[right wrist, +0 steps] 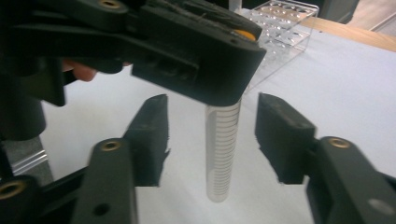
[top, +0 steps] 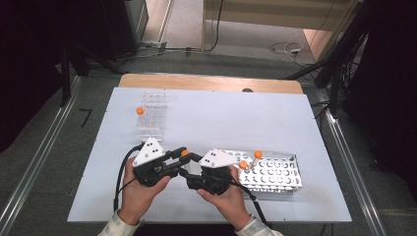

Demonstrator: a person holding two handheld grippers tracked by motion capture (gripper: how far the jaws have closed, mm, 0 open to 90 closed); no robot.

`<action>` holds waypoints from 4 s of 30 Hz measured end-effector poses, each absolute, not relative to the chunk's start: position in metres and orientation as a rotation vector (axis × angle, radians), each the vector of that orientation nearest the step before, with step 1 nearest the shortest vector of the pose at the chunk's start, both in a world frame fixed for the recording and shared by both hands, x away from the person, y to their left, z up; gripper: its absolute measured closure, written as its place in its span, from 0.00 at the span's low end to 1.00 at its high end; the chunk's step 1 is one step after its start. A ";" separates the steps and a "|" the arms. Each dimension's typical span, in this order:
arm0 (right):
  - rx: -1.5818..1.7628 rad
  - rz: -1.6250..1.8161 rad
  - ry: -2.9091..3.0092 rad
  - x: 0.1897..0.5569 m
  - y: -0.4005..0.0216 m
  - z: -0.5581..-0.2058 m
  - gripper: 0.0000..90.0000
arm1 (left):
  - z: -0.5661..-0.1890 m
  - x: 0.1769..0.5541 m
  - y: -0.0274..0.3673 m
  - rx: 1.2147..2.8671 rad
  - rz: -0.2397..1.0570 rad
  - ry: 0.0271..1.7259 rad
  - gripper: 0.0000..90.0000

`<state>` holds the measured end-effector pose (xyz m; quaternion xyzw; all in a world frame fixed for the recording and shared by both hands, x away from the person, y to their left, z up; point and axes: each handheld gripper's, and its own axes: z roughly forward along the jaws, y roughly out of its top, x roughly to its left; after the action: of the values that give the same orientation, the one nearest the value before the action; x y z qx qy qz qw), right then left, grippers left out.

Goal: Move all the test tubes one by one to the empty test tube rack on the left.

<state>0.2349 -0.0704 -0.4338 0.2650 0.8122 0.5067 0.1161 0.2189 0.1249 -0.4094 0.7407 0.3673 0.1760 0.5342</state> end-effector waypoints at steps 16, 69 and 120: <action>0.635 1.474 2.441 0.203 -0.083 -0.427 0.18 | -0.403 0.230 0.151 1.705 0.488 0.963 0.78; 0.720 1.458 2.419 0.183 -0.140 -0.438 0.18 | -0.379 0.337 0.221 1.566 0.754 1.259 0.79; 0.725 1.440 2.437 0.183 -0.138 -0.443 0.18 | -0.416 0.338 0.209 1.669 0.778 1.255 0.69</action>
<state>0.1831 -0.1384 -0.4429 0.2467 0.8290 0.4898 0.1098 0.3380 0.2090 -0.4160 0.6722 0.5055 0.3134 0.4409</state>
